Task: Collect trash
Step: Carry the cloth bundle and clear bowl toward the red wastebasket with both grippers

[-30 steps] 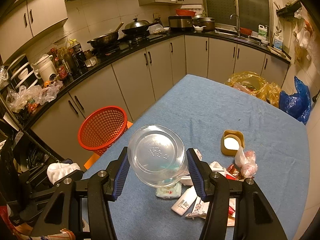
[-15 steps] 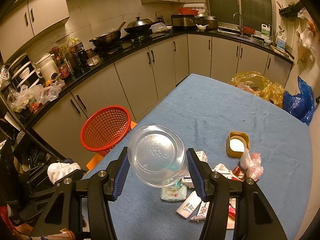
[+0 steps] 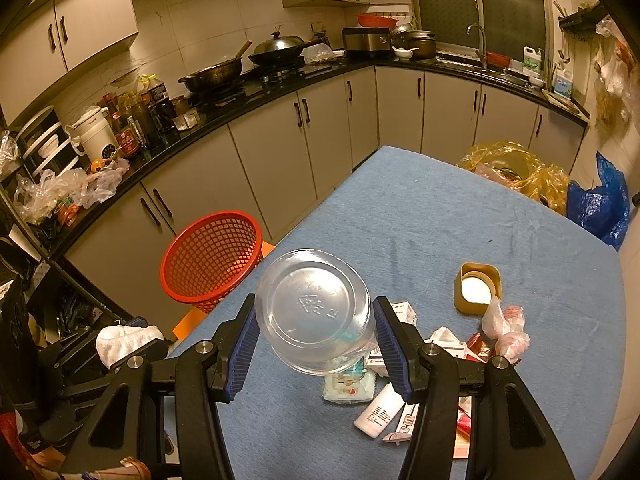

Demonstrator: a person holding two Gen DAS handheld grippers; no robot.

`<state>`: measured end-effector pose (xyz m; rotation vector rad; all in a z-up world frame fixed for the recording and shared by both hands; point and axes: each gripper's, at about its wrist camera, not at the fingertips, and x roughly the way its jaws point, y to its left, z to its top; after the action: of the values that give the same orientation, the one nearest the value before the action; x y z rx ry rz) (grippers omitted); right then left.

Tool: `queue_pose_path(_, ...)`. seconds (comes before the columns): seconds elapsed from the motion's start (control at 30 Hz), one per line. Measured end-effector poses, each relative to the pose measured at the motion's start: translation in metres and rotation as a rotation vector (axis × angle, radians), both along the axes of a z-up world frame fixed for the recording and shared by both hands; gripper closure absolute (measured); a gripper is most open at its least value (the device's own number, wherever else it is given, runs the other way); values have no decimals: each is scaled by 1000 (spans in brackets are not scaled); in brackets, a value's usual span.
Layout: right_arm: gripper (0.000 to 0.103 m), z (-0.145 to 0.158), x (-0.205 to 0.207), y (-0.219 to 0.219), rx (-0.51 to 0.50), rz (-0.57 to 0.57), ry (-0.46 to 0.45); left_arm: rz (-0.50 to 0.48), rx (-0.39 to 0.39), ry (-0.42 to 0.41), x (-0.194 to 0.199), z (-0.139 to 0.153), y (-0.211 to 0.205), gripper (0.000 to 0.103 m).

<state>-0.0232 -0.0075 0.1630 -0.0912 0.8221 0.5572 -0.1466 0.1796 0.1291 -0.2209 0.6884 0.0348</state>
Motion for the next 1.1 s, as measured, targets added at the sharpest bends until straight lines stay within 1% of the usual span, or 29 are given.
queue_pose_path(0.3, 43, 0, 0, 3, -1, 5, 4, 9, -8, -2, 4, -4, -1, 65)
queue_pose_path(0.6, 43, 2, -5, 22, 0, 17, 3, 30, -27, -6, 2, -2, 13, 65)
queue_pose_path(0.73, 43, 2, -4, 20, -1, 20, 7, 34, -33, -10, 4, 0, 18, 65)
queue_pose_path(0.97, 43, 6, 1, 31, 15, 35, 17, 52, -39, -21, 6, 7, 32, 65)
queue_pose_path(1.1, 43, 10, 4, 45, 34, 59, 18, 82, -58, -23, 6, 10, 51, 65)
